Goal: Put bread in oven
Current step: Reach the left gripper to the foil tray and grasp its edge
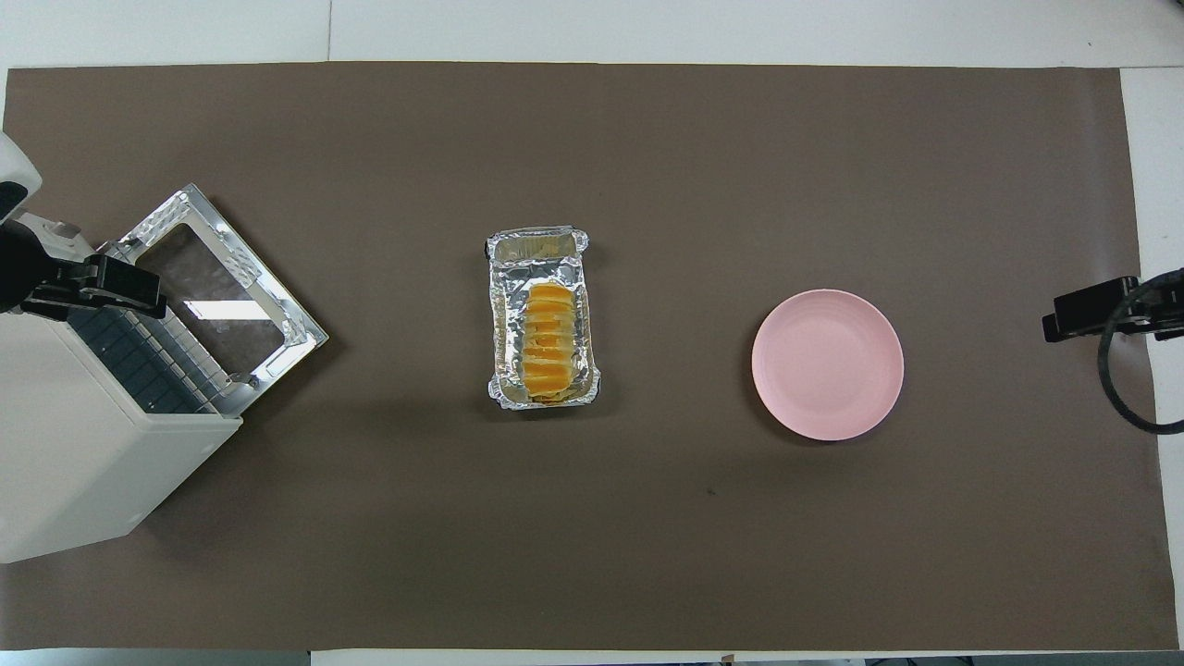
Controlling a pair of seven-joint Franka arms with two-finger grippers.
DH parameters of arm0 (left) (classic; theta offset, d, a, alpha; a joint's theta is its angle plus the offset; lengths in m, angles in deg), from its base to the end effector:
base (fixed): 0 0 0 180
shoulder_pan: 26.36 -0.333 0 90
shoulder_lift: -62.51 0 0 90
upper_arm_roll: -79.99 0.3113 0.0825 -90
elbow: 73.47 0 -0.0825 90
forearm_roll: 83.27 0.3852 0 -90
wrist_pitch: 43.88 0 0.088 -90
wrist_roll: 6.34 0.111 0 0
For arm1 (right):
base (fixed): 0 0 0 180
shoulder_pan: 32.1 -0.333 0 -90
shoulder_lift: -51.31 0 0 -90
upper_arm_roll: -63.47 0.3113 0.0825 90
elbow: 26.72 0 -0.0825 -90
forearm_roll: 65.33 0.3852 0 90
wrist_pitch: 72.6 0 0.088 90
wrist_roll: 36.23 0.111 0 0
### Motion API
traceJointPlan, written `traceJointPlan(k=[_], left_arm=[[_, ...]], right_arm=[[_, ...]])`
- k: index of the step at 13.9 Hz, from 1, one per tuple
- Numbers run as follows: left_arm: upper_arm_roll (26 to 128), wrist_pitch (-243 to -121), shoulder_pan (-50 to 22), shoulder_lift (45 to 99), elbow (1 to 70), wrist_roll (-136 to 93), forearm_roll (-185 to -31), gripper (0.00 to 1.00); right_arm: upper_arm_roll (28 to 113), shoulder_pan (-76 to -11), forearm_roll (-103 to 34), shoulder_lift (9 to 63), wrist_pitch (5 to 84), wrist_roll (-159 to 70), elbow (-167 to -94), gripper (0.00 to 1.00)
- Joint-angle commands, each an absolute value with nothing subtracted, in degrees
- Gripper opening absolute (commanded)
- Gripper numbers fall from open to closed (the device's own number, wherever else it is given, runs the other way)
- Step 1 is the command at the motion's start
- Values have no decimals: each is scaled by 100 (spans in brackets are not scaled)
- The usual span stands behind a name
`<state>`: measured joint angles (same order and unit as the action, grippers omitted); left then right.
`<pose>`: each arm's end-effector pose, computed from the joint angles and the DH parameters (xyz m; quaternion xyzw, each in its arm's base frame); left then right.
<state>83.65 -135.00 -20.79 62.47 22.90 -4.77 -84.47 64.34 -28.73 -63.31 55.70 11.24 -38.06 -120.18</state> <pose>0.5514 -0.0207 0.5654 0.9985 -0.0297 -0.0455 0.0103 0.5195 -0.0181 0.6199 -0.9988 0.0048 0.0449 0.0187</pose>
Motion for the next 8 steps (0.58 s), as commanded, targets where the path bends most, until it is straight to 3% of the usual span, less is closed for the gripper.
traceJointPlan(k=[1, 4, 8], left_arm=[[8377, -13440, -2082, 6146, 2321, -528, -8494, 100], [8315, -13502, -1881, 6146, 2312, -589, -8494, 100], [8306, -14450, -828, 6154, 2655, -1678, -8494, 100]], right_arm=[[6452, -2849, -6278, 5570, 1081, -3746, -12032, 100], [6452, -2849, -6278, 5570, 1081, -3746, -12032, 100], [6452, -2840, -6278, 5570, 1081, -3746, -12032, 100]])
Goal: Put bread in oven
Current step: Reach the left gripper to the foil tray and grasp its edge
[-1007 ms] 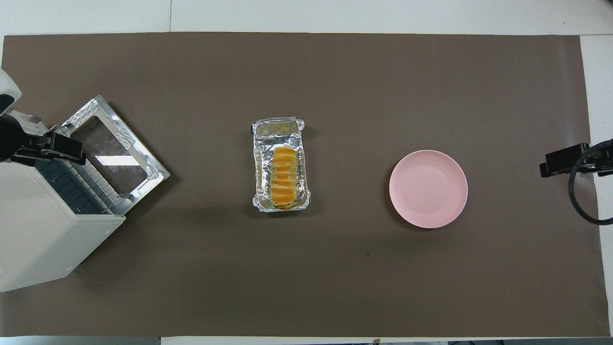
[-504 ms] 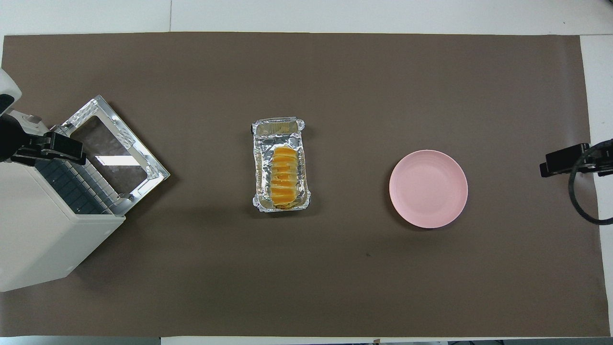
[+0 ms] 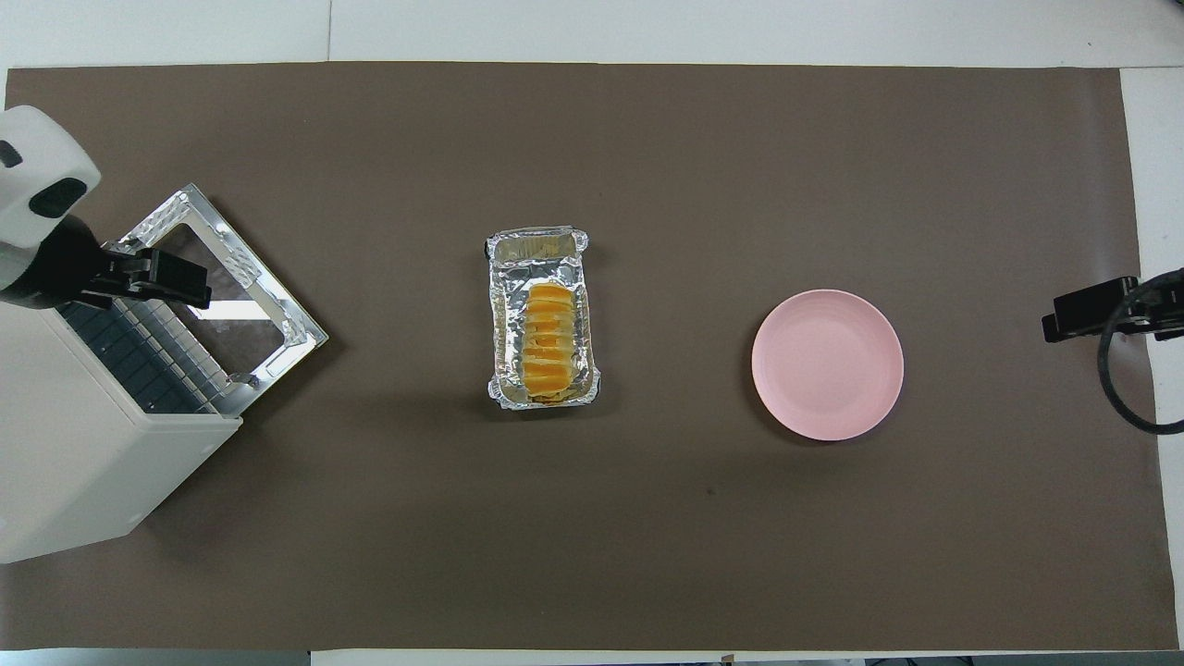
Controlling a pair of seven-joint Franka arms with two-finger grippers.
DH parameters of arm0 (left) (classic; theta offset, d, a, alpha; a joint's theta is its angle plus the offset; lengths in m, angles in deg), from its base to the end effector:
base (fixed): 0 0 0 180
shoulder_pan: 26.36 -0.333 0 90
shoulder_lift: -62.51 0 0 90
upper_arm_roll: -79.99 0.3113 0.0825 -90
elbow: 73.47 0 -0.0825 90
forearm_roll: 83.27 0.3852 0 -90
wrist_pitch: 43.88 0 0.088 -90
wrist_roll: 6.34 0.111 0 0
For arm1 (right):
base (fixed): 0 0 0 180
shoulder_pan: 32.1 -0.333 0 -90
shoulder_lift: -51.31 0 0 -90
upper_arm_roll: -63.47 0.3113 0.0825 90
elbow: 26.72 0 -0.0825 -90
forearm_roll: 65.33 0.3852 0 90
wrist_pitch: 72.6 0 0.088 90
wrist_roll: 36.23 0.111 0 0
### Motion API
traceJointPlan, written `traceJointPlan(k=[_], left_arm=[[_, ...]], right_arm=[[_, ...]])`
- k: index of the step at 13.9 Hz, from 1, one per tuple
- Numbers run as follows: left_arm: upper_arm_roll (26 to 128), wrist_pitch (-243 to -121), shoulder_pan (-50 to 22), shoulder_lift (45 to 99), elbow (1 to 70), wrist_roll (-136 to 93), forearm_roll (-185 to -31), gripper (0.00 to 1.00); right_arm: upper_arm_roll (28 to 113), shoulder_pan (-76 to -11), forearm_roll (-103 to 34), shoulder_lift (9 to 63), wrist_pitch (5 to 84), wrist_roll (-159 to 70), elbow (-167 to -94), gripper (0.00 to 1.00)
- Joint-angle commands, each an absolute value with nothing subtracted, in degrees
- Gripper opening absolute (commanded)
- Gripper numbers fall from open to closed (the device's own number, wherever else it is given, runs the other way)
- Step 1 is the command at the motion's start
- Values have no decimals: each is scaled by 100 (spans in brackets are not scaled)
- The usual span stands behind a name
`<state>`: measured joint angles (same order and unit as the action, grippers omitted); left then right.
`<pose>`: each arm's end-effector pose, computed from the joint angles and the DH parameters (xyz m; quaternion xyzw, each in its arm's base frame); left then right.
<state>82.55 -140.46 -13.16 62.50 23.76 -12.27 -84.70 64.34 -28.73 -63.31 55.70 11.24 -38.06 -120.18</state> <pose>0.5516 -0.1062 0.5658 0.9991 -0.0396 -0.0073 0.0115 0.5195 -0.0181 0.6199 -0.9988 0.0048 0.0449 0.0187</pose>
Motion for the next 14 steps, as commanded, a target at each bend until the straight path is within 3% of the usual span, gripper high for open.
traceJointPlan(k=[1, 8, 14], left_arm=[[8306, -14477, -599, 6233, 2638, -1836, -8494, 100], [8315, -15443, 1264, 8015, 1734, -3980, -8756, 100], [8359, -15180, 1829, 9212, 748, -4579, -8749, 100]], right_arm=[[6452, -2849, -6278, 5570, 1081, -3746, -12032, 100], [6452, -2840, -6278, 5570, 1081, -3746, -12032, 100], [6452, -2840, -6278, 5570, 1081, -3746, -12032, 100]])
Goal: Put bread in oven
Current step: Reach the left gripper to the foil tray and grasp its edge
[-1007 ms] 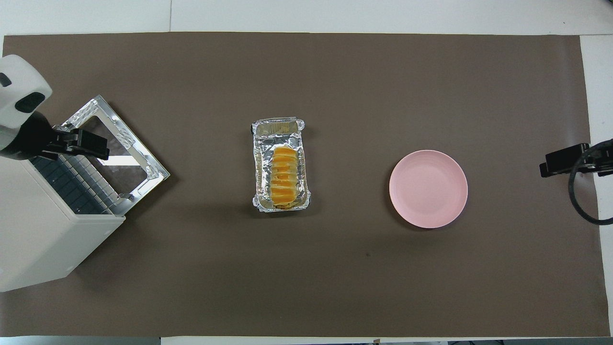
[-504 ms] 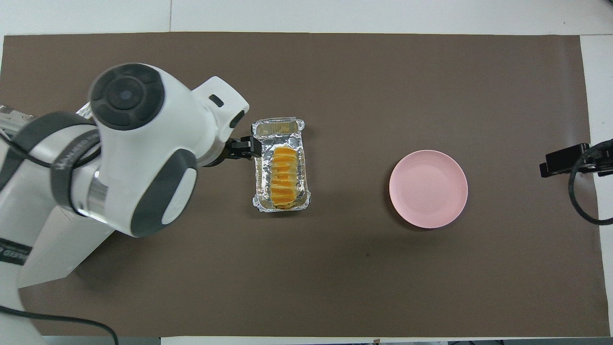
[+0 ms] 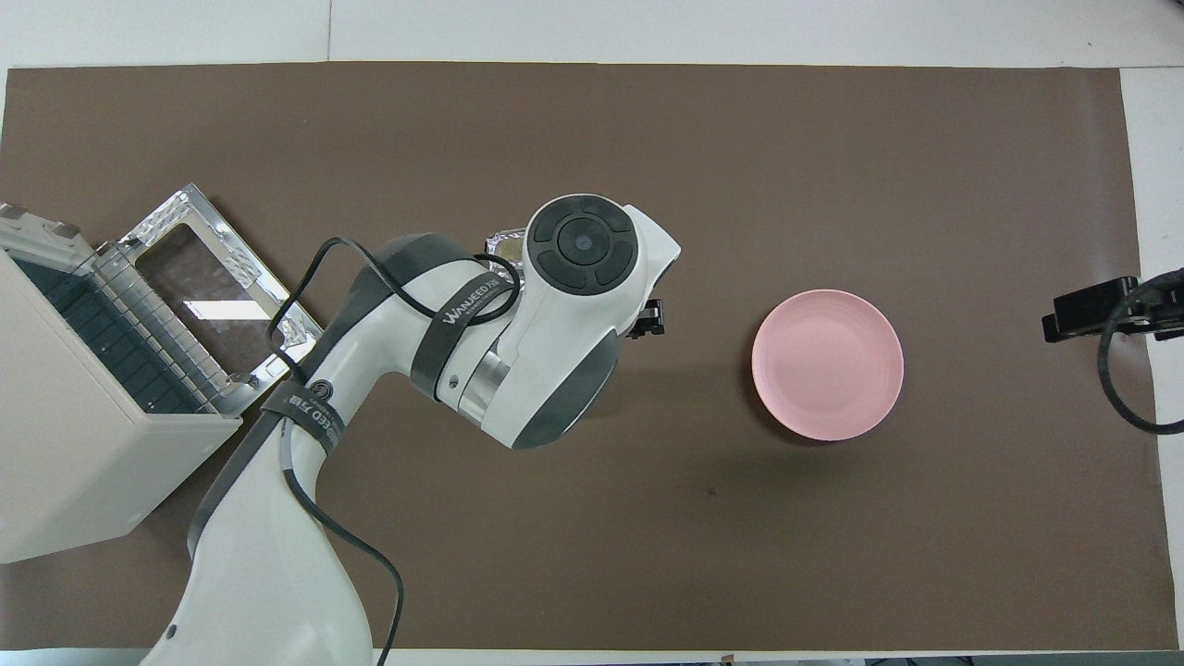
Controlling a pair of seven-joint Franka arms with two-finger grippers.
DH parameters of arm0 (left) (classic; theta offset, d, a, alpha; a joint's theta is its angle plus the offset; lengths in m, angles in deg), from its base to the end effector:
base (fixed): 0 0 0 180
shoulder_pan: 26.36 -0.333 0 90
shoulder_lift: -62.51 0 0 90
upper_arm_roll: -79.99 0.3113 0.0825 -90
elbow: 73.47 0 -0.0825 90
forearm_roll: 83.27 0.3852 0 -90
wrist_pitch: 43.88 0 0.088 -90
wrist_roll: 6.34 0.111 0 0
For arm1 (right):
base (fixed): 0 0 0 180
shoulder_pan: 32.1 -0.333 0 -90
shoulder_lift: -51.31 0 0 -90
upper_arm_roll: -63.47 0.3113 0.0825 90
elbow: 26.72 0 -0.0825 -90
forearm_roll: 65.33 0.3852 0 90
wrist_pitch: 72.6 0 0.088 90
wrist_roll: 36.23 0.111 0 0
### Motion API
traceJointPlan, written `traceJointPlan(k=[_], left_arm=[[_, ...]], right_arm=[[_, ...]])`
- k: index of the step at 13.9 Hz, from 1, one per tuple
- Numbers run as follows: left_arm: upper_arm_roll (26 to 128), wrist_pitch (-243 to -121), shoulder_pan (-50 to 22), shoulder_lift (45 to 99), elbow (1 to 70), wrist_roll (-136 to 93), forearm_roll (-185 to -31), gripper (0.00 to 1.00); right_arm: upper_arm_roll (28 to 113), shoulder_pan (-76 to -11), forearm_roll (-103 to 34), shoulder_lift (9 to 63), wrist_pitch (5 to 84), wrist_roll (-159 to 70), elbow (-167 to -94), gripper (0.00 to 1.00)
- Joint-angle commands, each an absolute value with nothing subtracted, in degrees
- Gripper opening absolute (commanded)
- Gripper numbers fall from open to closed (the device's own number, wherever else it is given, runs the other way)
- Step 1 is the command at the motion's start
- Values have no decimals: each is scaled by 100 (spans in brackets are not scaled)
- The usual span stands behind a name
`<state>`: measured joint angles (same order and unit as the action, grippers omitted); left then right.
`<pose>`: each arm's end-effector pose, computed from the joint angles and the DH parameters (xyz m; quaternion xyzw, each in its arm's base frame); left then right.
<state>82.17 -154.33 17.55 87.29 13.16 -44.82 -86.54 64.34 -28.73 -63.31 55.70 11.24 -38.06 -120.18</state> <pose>0.5025 -0.4585 0.4050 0.9996 -0.0198 -0.0183 0.0090 0.5195 -0.0181 0.6199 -0.9988 0.0048 0.0449 0.0187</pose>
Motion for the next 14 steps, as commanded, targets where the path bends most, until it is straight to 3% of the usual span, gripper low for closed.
traceJointPlan(k=[1, 5, 11, 14], left_arm=[[8359, -15207, 1829, 9317, 731, -4632, -8722, 100], [8359, -15417, 1820, 9520, 730, -4624, -8520, 98], [8359, -15602, 1811, 9810, 730, -4606, -8336, 87], [8359, -15672, 1811, 9819, 739, -4606, -8327, 72]], right_arm=[[6452, -2849, -6278, 5570, 1081, -3746, -12032, 100], [6452, -2849, -6278, 5570, 1081, -3746, -12032, 100], [6452, -2840, -6278, 5570, 1081, -3746, -12032, 100], [6452, -2849, -6278, 5570, 1081, -3746, -12032, 100]])
